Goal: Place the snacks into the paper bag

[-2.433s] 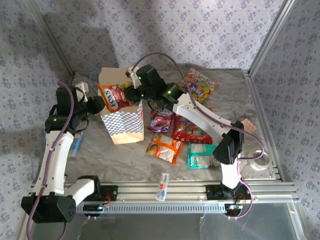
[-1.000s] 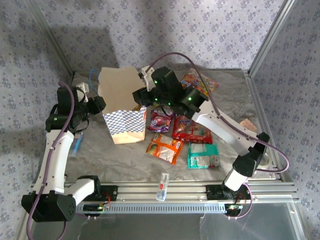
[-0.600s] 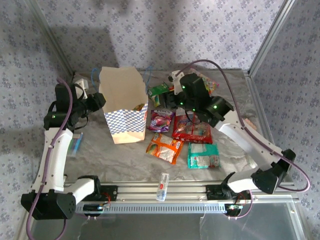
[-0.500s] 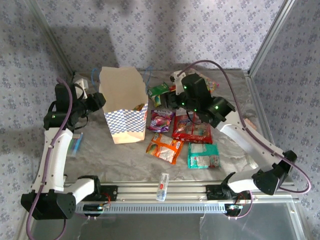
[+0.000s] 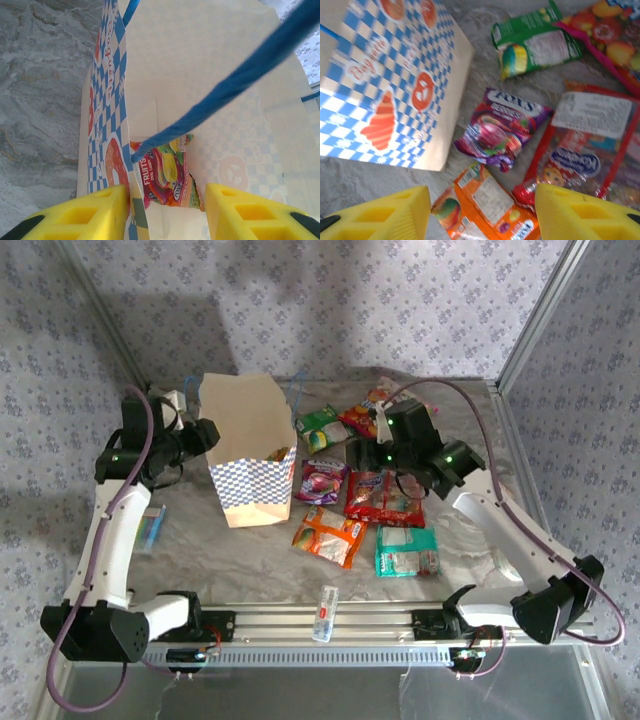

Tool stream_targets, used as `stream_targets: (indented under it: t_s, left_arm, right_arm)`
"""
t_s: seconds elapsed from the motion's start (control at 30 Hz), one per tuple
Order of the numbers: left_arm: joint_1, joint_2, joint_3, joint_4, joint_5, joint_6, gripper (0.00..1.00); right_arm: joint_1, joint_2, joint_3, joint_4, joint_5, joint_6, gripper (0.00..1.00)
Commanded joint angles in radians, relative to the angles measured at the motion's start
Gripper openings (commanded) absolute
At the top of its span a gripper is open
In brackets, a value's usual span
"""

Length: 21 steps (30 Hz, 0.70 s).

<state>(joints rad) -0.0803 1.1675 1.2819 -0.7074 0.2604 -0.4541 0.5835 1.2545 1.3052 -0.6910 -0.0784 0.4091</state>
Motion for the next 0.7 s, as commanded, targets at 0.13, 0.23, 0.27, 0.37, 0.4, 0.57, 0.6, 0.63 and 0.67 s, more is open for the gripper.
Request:
stream_targets:
  t_s: [0.13, 0.23, 0.27, 0.37, 0.4, 0.57, 0.6, 0.63, 0.67]
  left_arm:
    - [-0.016, 0.001, 0.05, -0.025, -0.024, 0.009, 0.46]
    - [-0.022, 0.009, 0.063, -0.033, -0.024, 0.014, 0.46]
    - [-0.024, 0.012, 0.064, -0.036, -0.028, 0.015, 0.46]
    - [-0.024, 0.011, 0.063, -0.05, -0.041, 0.021, 0.46]
    - [-0.026, 0.009, 0.062, -0.053, -0.044, 0.023, 0.47]
    - [-0.029, -0.011, 0.06, -0.053, 0.0, 0.018, 0.48]
    - [-0.031, -0.014, 0.062, -0.056, -0.001, 0.021, 0.48]
    - [-0.033, -0.015, 0.066, -0.062, -0.005, 0.024, 0.48]
    - [-0.035, -0.015, 0.072, -0.071, -0.011, 0.029, 0.48]
  right_arm:
    - [-0.128, -0.102, -0.143, -0.114, 0.021, 0.149, 0.62]
    - [-0.189, -0.13, -0.196, -0.101, -0.013, 0.187, 0.62]
    - [-0.202, -0.139, -0.21, -0.102, -0.021, 0.193, 0.62]
    - [-0.23, -0.159, -0.245, -0.121, -0.039, 0.201, 0.63]
    - [-0.237, -0.166, -0.255, -0.13, -0.041, 0.206, 0.63]
    - [-0.264, -0.189, -0.325, -0.146, -0.065, 0.249, 0.65]
    - [-0.266, -0.196, -0.342, -0.149, -0.068, 0.257, 0.65]
    - [-0.267, -0.206, -0.355, -0.153, -0.066, 0.264, 0.65]
    - [-0.268, -0.217, -0.369, -0.159, -0.062, 0.271, 0.66]
